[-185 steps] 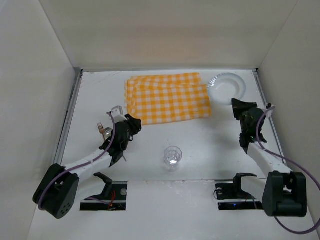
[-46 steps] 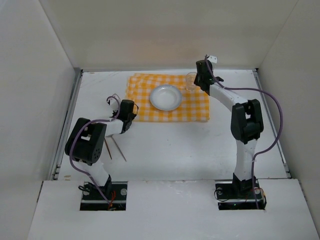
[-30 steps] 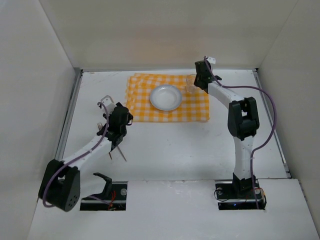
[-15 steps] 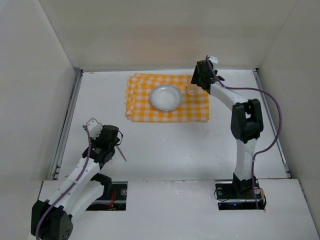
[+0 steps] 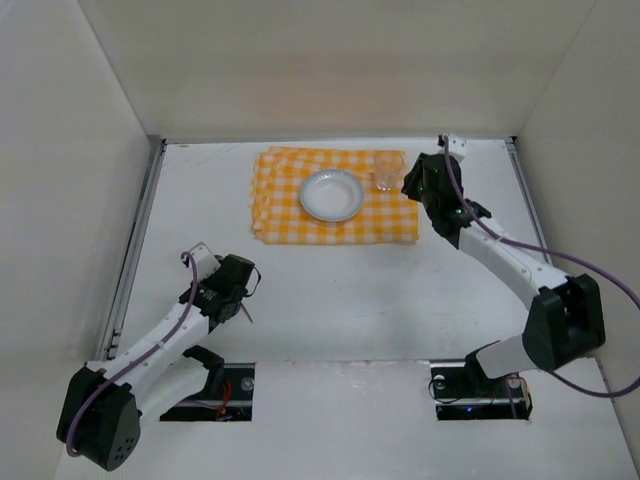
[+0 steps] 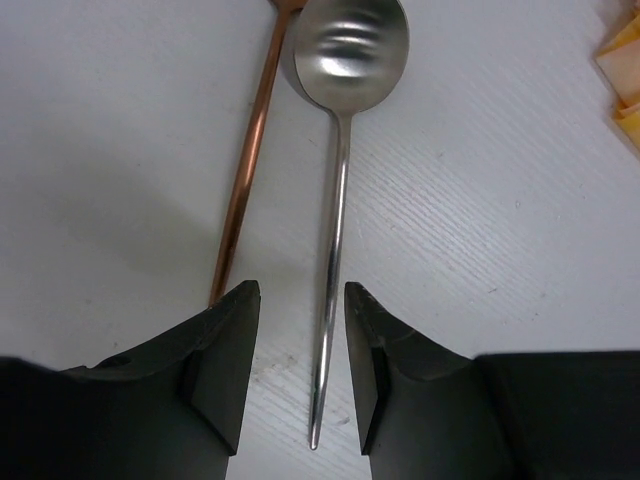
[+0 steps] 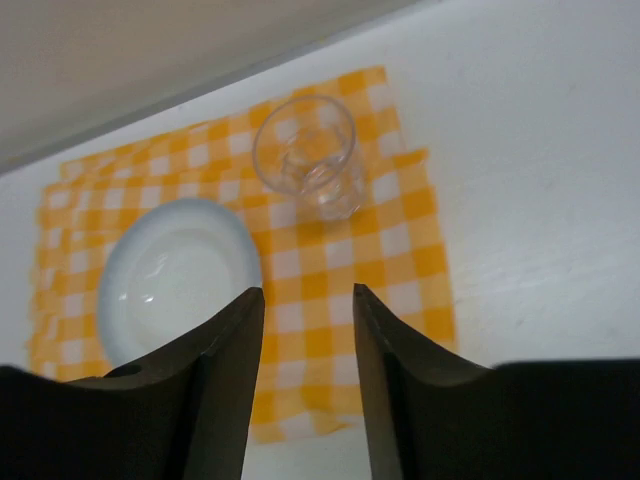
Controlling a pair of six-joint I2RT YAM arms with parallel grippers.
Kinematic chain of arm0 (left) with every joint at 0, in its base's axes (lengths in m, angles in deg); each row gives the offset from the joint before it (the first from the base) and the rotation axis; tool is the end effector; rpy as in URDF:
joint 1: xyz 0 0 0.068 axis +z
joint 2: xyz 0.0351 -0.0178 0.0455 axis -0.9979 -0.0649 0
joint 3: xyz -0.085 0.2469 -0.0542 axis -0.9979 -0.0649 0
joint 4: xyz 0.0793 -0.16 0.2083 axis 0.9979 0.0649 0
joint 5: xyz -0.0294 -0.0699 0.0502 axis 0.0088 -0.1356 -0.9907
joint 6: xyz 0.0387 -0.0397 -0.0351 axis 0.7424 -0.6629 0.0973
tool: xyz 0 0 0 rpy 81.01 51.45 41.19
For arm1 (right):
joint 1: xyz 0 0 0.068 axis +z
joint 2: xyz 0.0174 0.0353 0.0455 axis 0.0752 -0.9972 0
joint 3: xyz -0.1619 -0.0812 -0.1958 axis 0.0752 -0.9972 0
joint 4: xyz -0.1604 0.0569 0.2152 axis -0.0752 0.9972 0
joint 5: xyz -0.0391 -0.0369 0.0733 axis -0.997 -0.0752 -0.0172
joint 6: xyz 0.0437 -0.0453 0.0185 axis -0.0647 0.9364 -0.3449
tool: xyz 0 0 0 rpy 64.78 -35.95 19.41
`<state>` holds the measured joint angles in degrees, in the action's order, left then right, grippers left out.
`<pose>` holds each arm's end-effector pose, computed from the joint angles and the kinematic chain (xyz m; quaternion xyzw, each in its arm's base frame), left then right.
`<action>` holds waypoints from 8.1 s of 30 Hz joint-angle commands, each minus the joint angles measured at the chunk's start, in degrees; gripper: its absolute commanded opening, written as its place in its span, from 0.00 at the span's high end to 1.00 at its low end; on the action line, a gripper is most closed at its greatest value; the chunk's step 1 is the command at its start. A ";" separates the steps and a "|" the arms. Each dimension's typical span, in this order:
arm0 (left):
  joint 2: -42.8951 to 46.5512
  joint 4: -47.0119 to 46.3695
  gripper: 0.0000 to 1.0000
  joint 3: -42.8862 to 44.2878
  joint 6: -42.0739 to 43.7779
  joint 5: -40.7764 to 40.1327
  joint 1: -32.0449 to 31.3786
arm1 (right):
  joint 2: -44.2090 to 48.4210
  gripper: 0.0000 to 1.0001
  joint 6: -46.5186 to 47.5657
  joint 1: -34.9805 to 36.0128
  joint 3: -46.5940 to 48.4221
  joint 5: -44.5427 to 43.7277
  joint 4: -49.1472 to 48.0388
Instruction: Set the dinner table for one person
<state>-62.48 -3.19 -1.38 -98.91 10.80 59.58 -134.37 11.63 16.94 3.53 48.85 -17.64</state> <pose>0.1789 -0.0581 0.1623 -0.3126 0.8572 0.0061 0.4091 0.3561 0.1187 0.3010 0.1355 0.8113 0.0815 0.5629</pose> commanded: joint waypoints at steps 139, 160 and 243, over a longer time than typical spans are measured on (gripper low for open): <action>-1.42 -2.80 0.54 0.24 6.38 1.19 7.93 | 42.82 0.74 -15.71 8.32 -47.40 -0.65 -18.62; -8.63 -18.45 0.87 -7.59 8.22 14.91 20.33 | 46.42 0.73 -15.62 8.49 -48.37 -0.39 -18.71; -7.08 -25.94 0.39 4.56 14.04 8.67 -1.82 | 33.08 0.68 -15.00 11.74 -46.87 -2.84 -23.97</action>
<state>-75.27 -33.20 9.26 -77.54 21.92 58.73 -99.64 -3.82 27.79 -45.43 48.06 -36.96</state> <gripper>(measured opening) 0.611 0.289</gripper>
